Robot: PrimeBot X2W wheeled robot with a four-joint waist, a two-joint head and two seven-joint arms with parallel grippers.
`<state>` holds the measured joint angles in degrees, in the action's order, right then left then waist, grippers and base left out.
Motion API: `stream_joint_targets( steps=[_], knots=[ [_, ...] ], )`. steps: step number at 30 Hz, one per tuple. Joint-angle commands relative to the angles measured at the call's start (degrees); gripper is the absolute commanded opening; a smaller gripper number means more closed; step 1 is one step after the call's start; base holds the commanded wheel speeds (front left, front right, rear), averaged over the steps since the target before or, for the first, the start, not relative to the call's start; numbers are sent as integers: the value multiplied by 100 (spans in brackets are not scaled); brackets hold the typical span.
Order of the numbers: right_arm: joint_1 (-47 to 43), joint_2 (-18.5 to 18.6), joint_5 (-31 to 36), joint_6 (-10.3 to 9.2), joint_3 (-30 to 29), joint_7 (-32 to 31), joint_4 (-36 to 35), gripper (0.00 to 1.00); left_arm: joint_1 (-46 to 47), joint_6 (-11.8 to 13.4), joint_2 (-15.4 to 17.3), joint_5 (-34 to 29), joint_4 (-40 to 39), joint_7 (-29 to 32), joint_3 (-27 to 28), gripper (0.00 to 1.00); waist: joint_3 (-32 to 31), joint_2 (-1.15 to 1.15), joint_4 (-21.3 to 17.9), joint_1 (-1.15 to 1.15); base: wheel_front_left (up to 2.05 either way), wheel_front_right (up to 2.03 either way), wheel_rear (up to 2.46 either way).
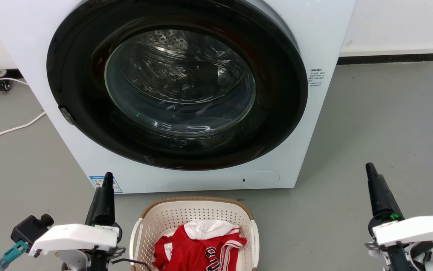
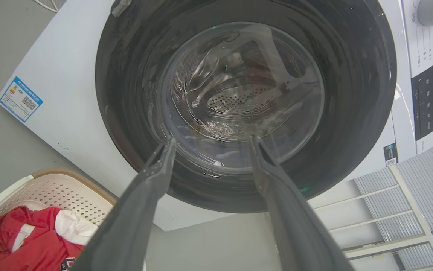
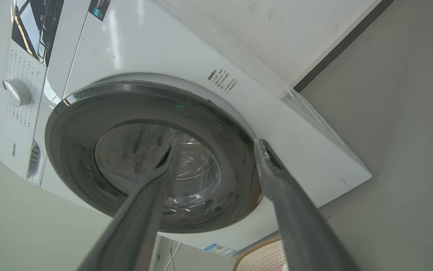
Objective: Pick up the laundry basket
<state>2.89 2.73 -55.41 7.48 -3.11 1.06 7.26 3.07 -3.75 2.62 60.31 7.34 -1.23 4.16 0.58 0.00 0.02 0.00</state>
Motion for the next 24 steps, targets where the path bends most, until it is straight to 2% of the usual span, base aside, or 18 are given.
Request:
stream_joint_targets(
  steps=[1, 24],
  knots=[
    [17, 21, 276, 1, 36, 70, -143, 100, 19, 24, 22, -236, -139, -55, -21, 100, 1, 0, 0, 0, 0, 0, 0],
    [-221, 22, 2341, 2, 197, 516, -260, 100, -178, -75, 26, -2012, -494, -499, -53, 100, 19, 0, 12, 0, 0, 0, 0]
  ],
)
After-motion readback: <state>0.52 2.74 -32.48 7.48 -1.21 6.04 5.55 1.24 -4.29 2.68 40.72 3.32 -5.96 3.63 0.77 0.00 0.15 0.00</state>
